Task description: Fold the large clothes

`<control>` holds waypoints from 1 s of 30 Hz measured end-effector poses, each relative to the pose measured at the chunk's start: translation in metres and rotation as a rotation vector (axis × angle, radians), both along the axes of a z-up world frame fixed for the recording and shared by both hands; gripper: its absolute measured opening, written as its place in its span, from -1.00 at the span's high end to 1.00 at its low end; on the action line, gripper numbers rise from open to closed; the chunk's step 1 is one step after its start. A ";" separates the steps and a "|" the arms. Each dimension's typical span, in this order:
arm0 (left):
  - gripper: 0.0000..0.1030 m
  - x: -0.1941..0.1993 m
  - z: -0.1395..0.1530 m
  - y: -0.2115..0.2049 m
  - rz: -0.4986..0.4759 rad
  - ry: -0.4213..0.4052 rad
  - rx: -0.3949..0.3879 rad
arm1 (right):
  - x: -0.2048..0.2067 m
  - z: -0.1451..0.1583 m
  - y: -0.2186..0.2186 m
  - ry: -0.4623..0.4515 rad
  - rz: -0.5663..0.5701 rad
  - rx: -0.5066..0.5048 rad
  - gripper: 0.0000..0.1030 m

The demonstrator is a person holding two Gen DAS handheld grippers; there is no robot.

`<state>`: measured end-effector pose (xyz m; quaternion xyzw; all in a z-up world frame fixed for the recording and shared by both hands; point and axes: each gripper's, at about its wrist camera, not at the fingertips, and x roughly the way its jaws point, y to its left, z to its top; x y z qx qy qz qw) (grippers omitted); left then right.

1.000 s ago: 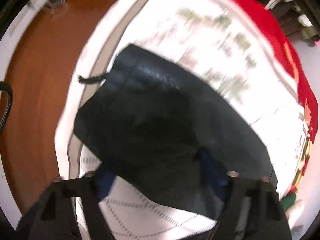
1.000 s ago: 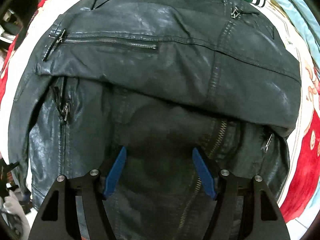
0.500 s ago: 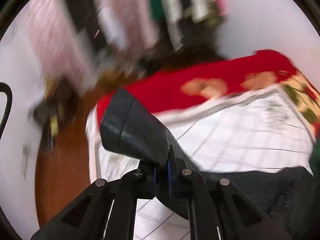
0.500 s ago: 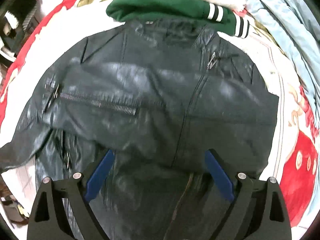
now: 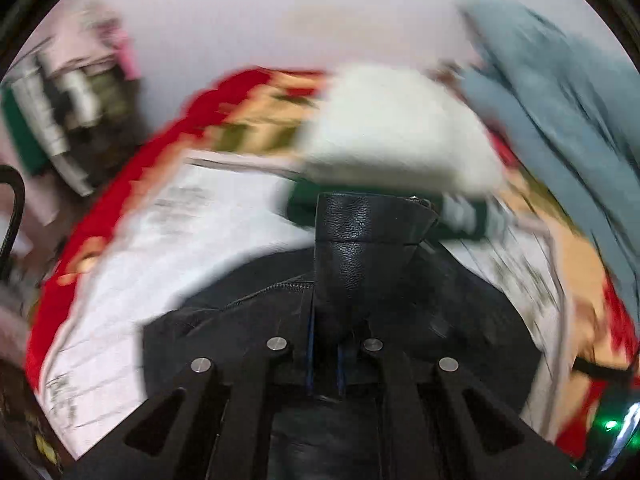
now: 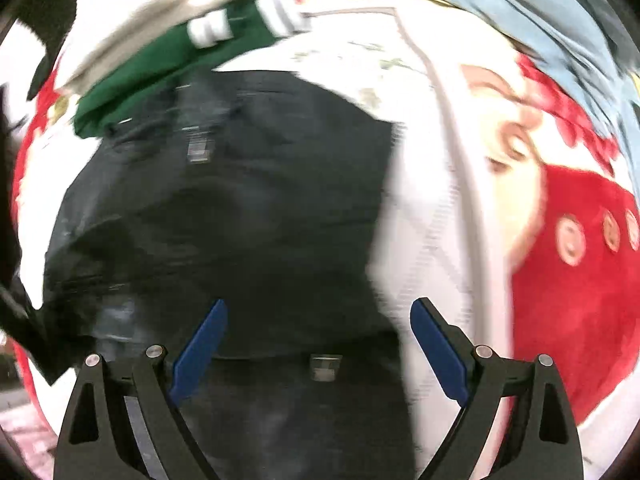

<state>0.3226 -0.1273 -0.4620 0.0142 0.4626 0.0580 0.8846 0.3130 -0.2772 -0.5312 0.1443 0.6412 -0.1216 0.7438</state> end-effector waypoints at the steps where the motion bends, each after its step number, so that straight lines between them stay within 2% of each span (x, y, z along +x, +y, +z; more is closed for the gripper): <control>1: 0.90 0.008 -0.005 -0.013 -0.026 0.022 -0.007 | -0.004 -0.008 -0.013 0.012 -0.015 -0.008 -0.83; 4: 0.88 0.007 -0.051 -0.054 -0.125 0.158 -0.023 | -0.019 -0.019 -0.046 0.045 -0.062 -0.021 -0.83; 6: 0.83 0.000 -0.070 -0.063 -0.159 0.214 -0.020 | -0.027 -0.030 -0.062 0.070 -0.091 -0.014 -0.83; 8: 0.81 0.000 -0.076 -0.064 -0.166 0.234 -0.039 | -0.038 -0.033 -0.072 0.087 -0.114 0.010 -0.83; 9: 0.74 -0.001 -0.075 -0.063 -0.163 0.236 -0.047 | -0.043 -0.035 -0.077 0.093 -0.126 0.023 -0.83; 11: 0.45 -0.004 -0.070 -0.056 -0.163 0.253 -0.103 | -0.050 -0.035 -0.084 0.097 -0.144 0.041 -0.83; 12: -0.22 -0.001 -0.070 -0.049 -0.162 0.259 -0.126 | -0.055 -0.032 -0.087 0.095 -0.155 0.057 -0.83; 13: -1.00 0.000 -0.070 -0.045 -0.154 0.260 -0.141 | -0.058 -0.029 -0.090 0.090 -0.162 0.069 -0.83; 18: -0.99 -0.012 -0.057 -0.011 -0.097 0.263 -0.178 | -0.059 -0.005 -0.089 0.065 -0.132 0.118 -0.83; 21: -1.00 -0.019 -0.044 0.024 -0.007 0.244 -0.177 | -0.046 0.011 -0.083 0.017 -0.107 0.212 -0.83; 23: -1.00 -0.028 -0.034 0.060 0.106 0.229 -0.167 | -0.026 0.016 -0.072 -0.021 -0.071 0.295 -0.83; 26: -1.00 -0.040 -0.031 0.113 0.275 0.213 -0.127 | 0.012 0.001 -0.048 -0.027 -0.019 0.392 -0.82; 29: -1.00 -0.046 -0.040 0.155 0.386 0.225 -0.032 | 0.046 -0.033 -0.021 0.038 0.044 0.420 -0.67; 30: -1.00 -0.047 -0.044 0.168 0.418 0.234 0.005 | 0.056 -0.051 -0.007 0.088 0.095 0.422 -0.51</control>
